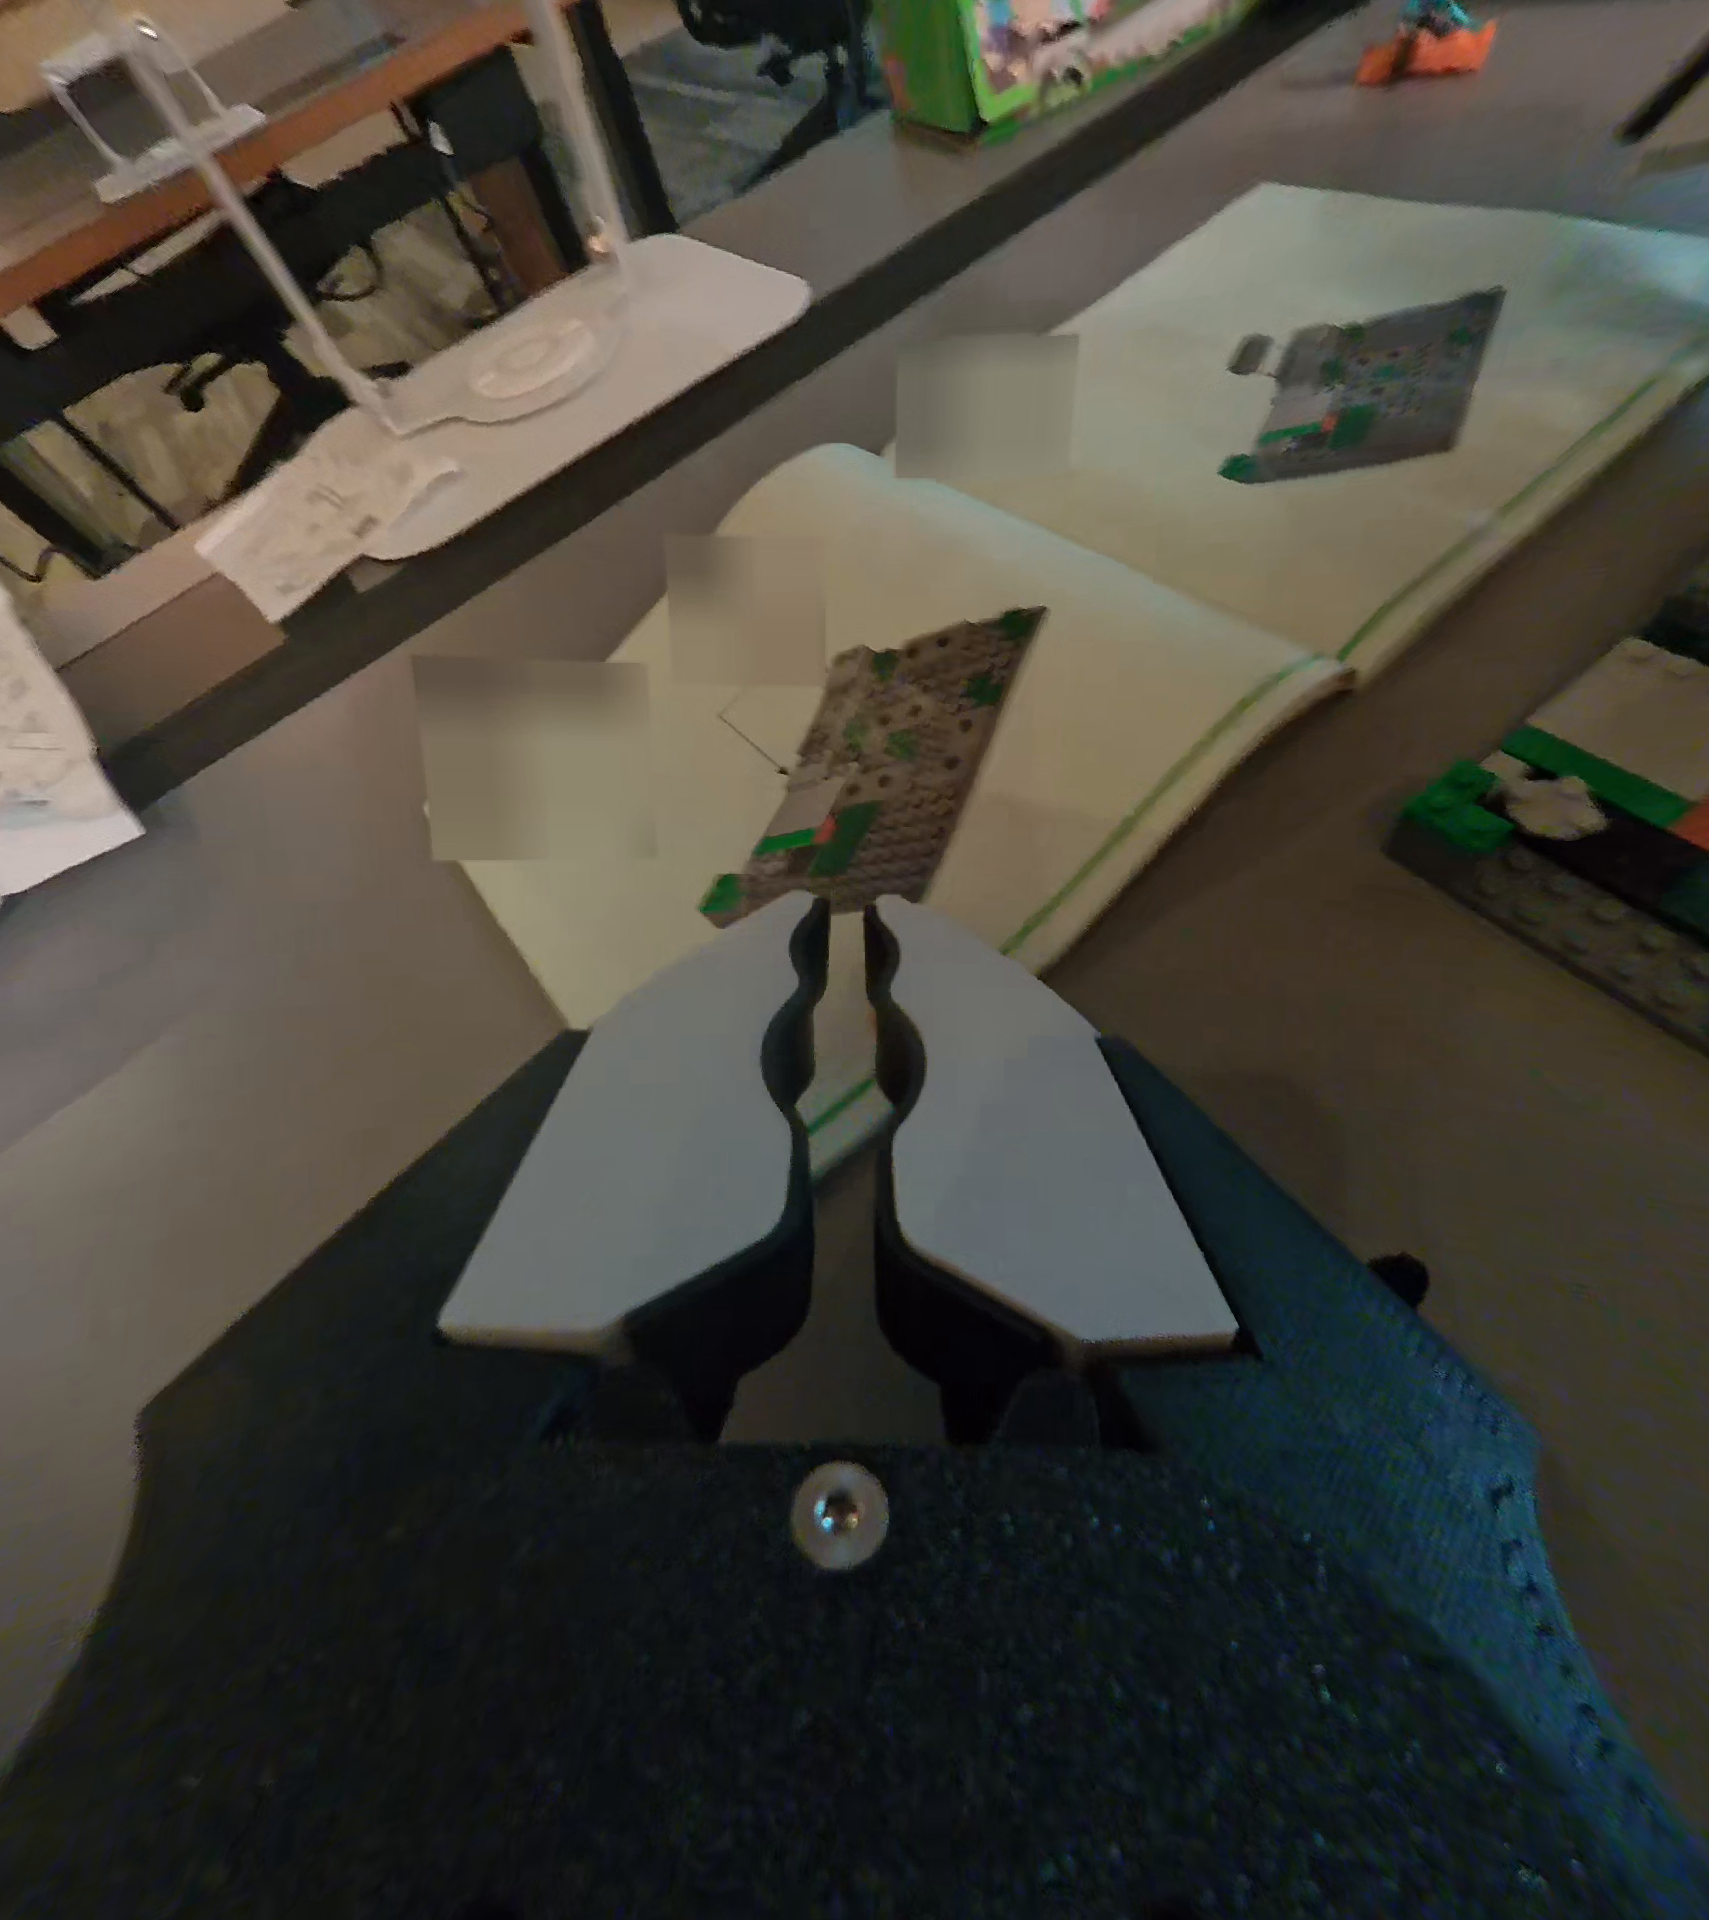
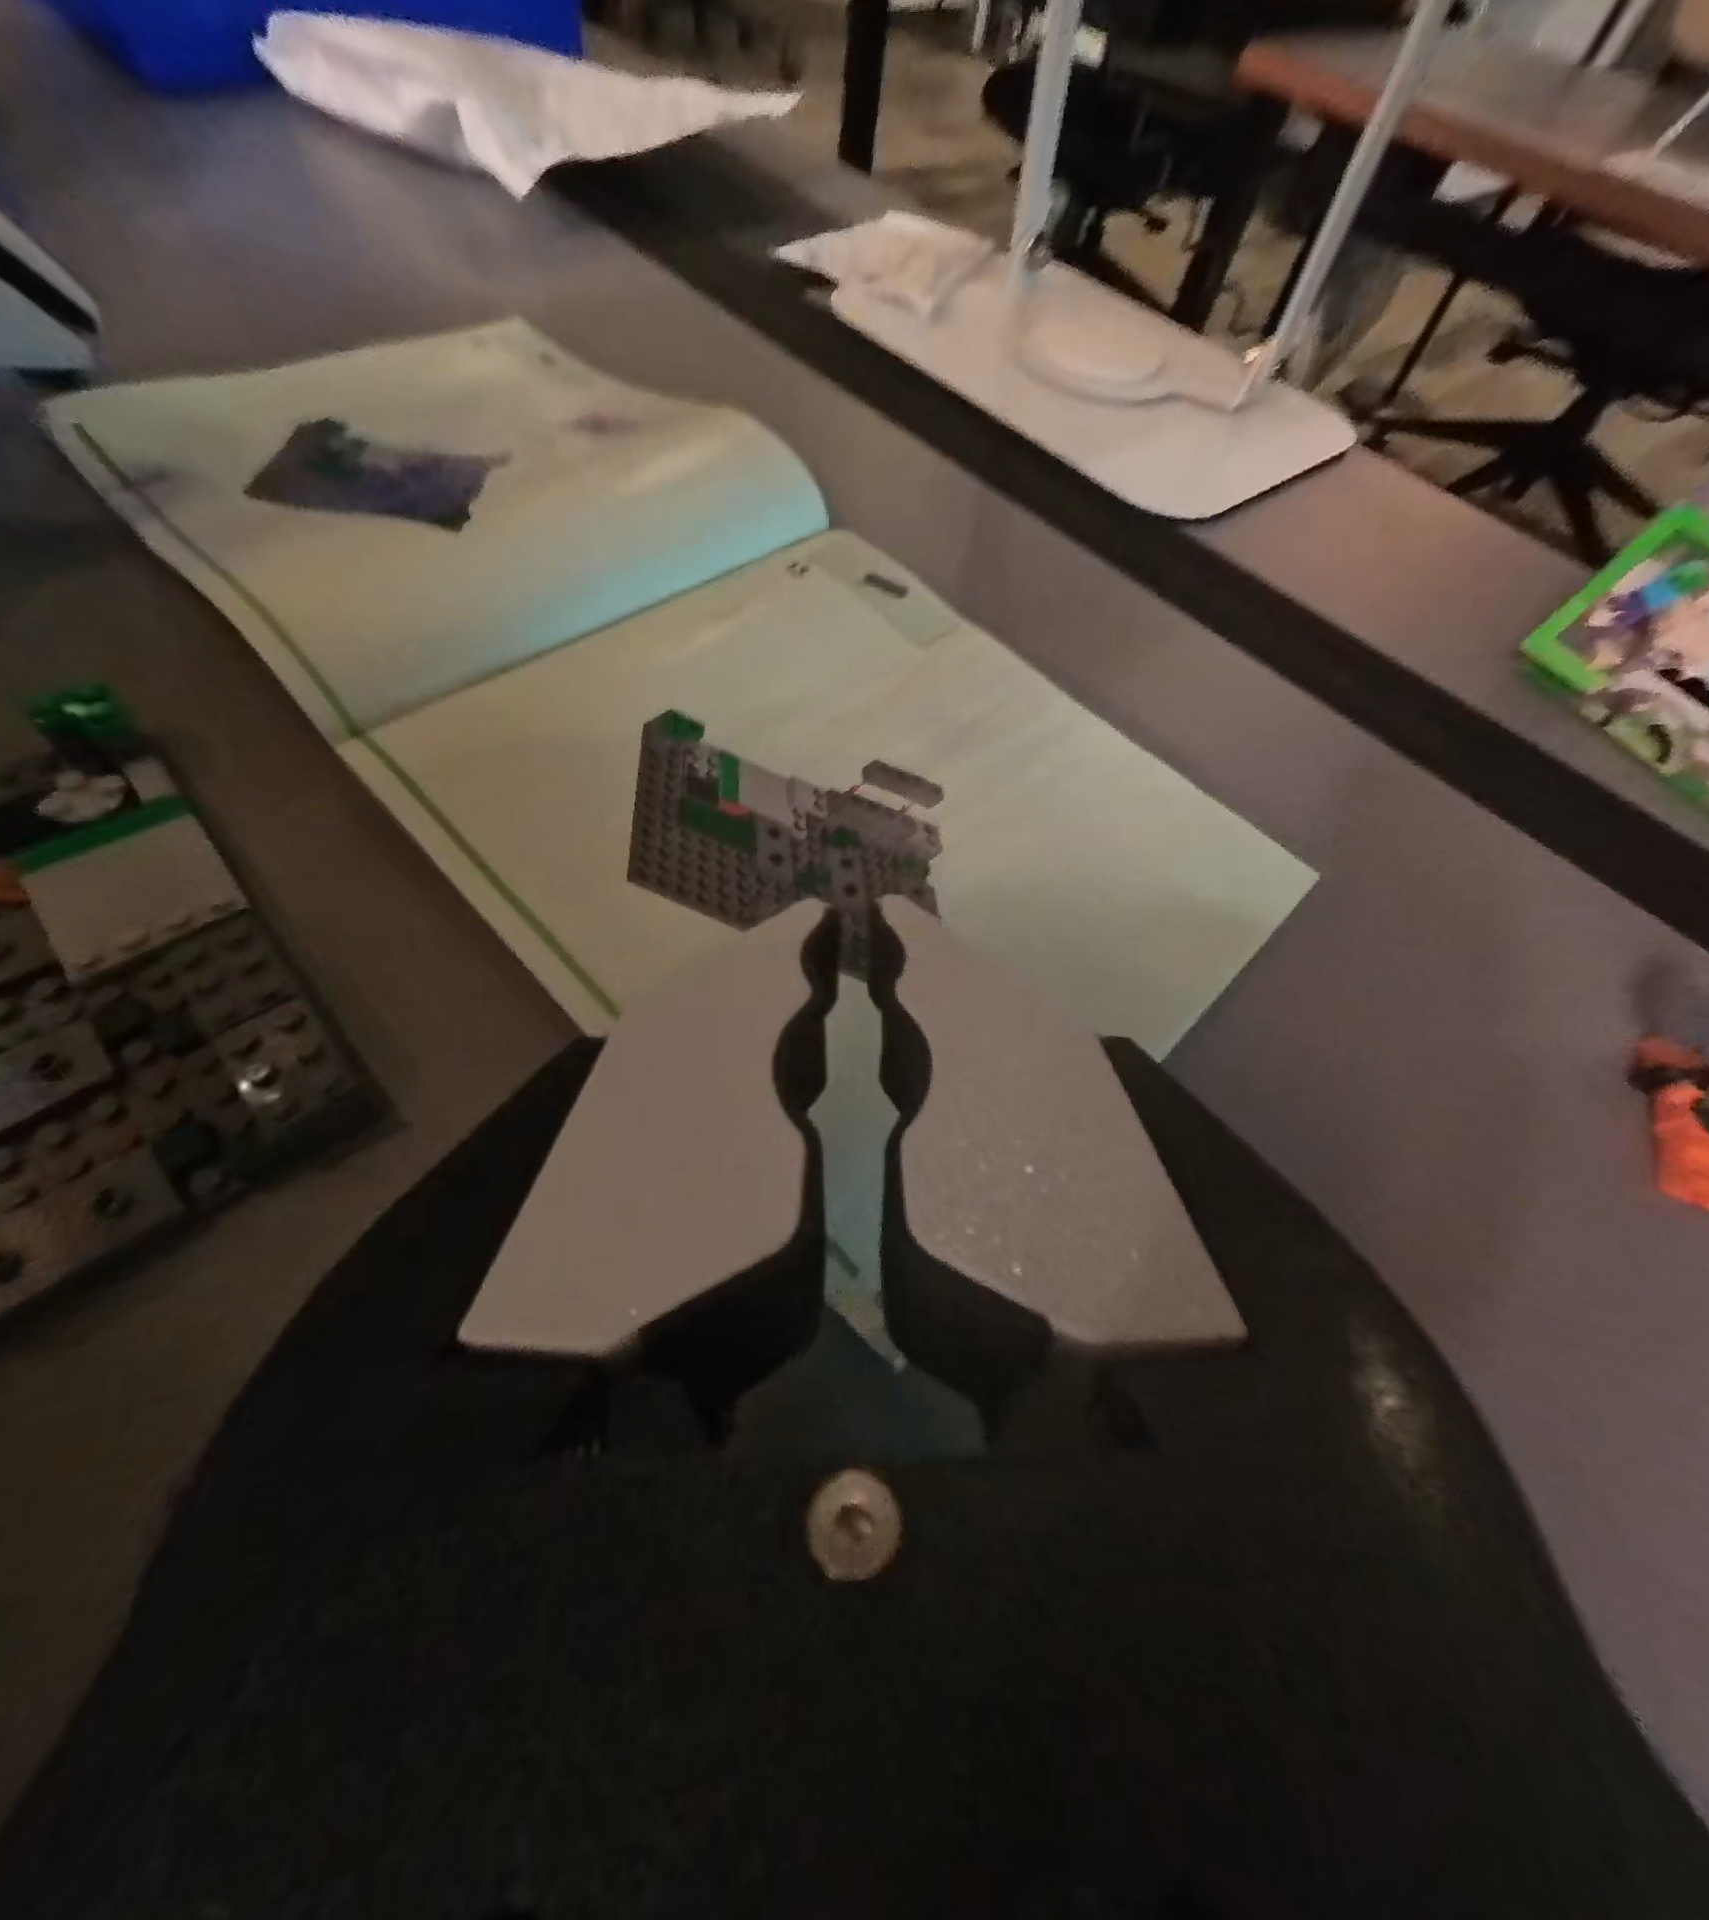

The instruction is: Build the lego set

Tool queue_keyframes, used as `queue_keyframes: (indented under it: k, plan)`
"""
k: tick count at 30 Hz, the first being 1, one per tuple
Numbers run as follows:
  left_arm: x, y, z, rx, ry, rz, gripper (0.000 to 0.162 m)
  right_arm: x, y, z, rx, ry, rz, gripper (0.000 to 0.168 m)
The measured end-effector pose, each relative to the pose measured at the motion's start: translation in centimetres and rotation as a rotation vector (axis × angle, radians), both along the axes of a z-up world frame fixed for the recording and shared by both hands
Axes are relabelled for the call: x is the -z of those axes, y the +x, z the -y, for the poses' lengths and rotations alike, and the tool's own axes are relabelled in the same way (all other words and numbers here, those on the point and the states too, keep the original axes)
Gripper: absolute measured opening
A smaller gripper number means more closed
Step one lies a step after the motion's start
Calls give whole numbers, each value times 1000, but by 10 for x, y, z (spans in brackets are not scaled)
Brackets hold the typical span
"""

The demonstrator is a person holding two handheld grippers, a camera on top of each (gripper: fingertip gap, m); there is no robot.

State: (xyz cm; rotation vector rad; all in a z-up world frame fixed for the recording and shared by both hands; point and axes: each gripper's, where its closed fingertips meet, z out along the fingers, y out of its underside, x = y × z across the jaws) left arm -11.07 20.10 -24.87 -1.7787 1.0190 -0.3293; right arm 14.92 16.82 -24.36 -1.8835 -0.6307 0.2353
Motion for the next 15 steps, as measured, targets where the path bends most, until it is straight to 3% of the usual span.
queue_keyframes:
  k: [7,15]
  plan:
    - [-16,-3,-28,-99,47,-6,0,-16,10,-3,72,109,-15,0]
    - [-10,3,-93,-221,-102,-41,0,-14,11,0,67,108,-16,0]
